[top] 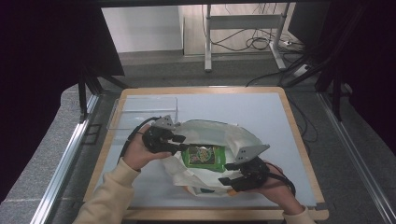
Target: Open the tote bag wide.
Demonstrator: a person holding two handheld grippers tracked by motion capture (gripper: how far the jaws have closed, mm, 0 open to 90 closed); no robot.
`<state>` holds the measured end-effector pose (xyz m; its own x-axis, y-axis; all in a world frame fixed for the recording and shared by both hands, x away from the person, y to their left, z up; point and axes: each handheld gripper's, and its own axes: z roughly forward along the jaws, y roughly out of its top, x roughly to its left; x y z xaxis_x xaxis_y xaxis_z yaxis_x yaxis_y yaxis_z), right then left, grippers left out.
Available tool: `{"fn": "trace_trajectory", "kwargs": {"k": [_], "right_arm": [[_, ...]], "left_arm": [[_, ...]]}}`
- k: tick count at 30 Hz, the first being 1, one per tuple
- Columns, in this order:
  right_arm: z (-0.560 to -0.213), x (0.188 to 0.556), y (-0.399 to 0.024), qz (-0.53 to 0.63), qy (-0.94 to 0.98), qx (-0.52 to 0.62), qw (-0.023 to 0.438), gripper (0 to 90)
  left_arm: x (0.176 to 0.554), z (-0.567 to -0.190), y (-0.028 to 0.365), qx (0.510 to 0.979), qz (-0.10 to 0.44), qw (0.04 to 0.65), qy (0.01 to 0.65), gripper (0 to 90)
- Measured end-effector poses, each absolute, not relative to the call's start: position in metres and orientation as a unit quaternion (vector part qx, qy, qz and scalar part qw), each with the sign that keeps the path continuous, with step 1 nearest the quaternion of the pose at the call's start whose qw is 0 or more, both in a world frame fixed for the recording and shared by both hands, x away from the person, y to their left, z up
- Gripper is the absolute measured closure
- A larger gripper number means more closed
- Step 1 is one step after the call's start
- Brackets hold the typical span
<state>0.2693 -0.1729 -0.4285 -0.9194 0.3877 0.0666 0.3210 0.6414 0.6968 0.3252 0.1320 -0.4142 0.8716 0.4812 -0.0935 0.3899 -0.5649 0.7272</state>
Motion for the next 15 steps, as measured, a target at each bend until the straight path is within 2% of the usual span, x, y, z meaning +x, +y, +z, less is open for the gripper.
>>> {"fn": "trace_trajectory", "kwargs": {"k": [2, 3, 9, 15], "right_arm": [[-0.429, 0.27, -0.173, 0.376, 0.904, 0.198, 0.045, 46.5], [-0.429, 0.271, -0.174, 0.376, 0.903, 0.202, 0.047, 46.7], [-0.429, 0.273, -0.173, 0.377, 0.901, 0.21, 0.05, 46.9], [-0.428, 0.279, -0.168, 0.379, 0.895, 0.229, 0.053, 47.5]], "left_arm": [[0.324, -0.416, 0.132, 0.885, 0.059, 0.392, 0.245, 66.7], [0.323, -0.418, 0.132, 0.886, 0.058, 0.389, 0.245, 72.6], [0.316, -0.424, 0.136, 0.888, 0.043, 0.388, 0.243, 87.1], [0.313, -0.43, 0.137, 0.889, 0.029, 0.388, 0.243, 89.9]]}}
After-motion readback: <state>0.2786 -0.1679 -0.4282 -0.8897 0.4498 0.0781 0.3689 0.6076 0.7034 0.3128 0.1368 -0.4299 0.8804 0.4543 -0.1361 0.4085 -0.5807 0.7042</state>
